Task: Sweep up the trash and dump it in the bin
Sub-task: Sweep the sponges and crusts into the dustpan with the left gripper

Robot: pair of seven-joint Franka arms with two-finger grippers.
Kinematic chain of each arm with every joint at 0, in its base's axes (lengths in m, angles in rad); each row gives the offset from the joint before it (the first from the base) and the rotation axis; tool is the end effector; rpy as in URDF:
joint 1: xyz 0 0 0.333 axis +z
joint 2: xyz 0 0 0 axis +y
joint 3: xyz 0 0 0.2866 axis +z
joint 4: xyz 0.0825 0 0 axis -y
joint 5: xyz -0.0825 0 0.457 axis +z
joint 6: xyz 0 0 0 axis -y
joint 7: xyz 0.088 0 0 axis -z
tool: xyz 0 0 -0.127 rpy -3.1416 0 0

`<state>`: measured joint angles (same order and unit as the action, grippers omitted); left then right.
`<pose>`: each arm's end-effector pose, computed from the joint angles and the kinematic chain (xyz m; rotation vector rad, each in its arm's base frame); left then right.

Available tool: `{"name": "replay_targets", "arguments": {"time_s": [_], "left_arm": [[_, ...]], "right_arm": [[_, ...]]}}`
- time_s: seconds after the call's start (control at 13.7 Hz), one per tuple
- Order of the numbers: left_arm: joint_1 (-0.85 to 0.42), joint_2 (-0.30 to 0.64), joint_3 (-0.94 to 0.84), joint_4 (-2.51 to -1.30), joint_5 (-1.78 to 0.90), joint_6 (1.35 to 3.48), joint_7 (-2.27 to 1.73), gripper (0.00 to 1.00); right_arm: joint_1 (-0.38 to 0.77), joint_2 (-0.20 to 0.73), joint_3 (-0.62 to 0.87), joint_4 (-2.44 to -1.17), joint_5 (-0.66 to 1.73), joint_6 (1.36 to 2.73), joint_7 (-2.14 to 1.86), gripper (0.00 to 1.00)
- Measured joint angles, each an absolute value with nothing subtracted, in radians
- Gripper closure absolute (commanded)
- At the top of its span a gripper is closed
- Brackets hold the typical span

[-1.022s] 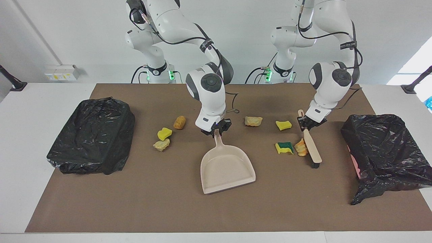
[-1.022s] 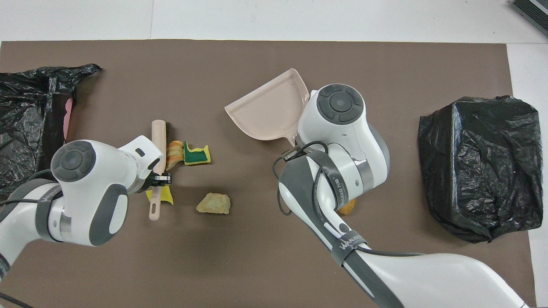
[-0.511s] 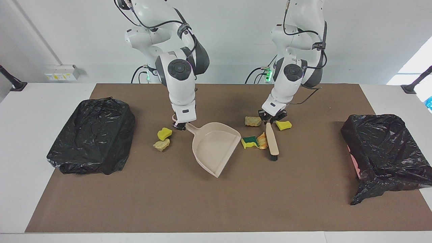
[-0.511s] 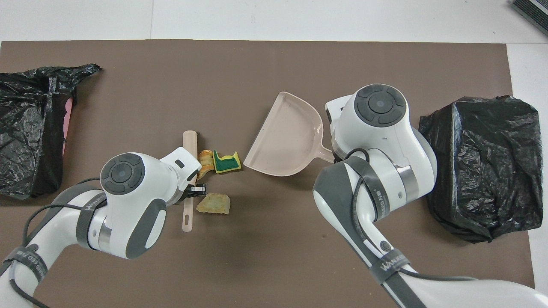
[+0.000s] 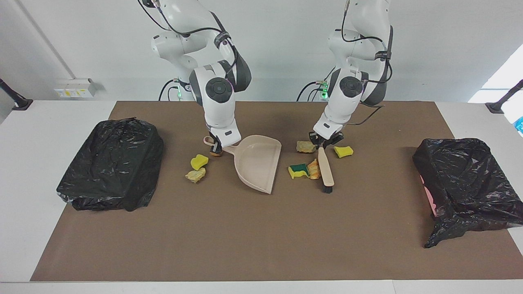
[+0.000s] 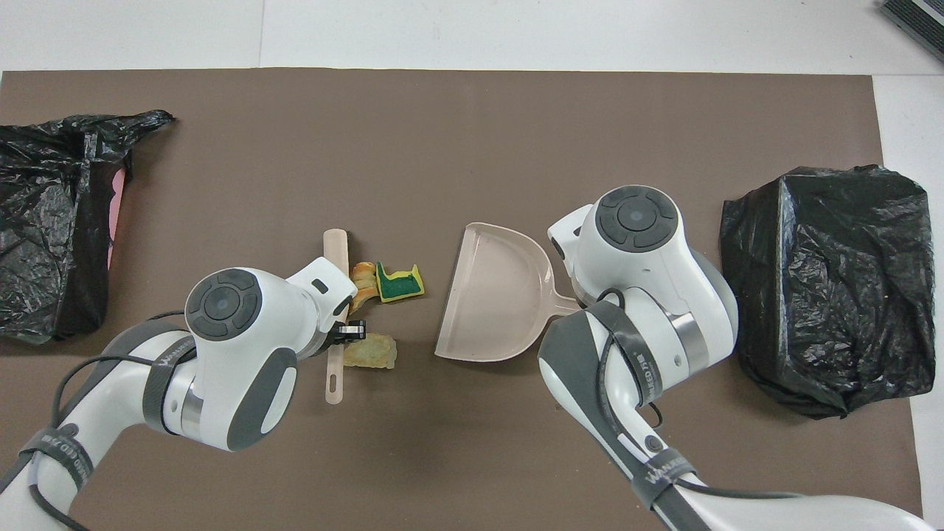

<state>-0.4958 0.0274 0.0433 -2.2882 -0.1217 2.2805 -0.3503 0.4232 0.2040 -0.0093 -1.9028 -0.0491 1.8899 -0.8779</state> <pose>0.5069 -0.2516 0.2383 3.0708 -0.0326 -0.1033 0.5810 0.2503 0.2916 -2.4705 -1.9021 0.3472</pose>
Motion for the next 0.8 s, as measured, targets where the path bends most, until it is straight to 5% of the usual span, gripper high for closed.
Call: {"name": "replay_targets", "arguments": {"time_s": [0.8], "left_arm": [[-0.769, 0.026, 0.042, -2.230, -0.293, 2.283, -0.507, 1.00]], "right_arm": [[0.482, 0.223, -0.008, -1.911, -0.048, 1.928, -0.842, 1.00]]}}
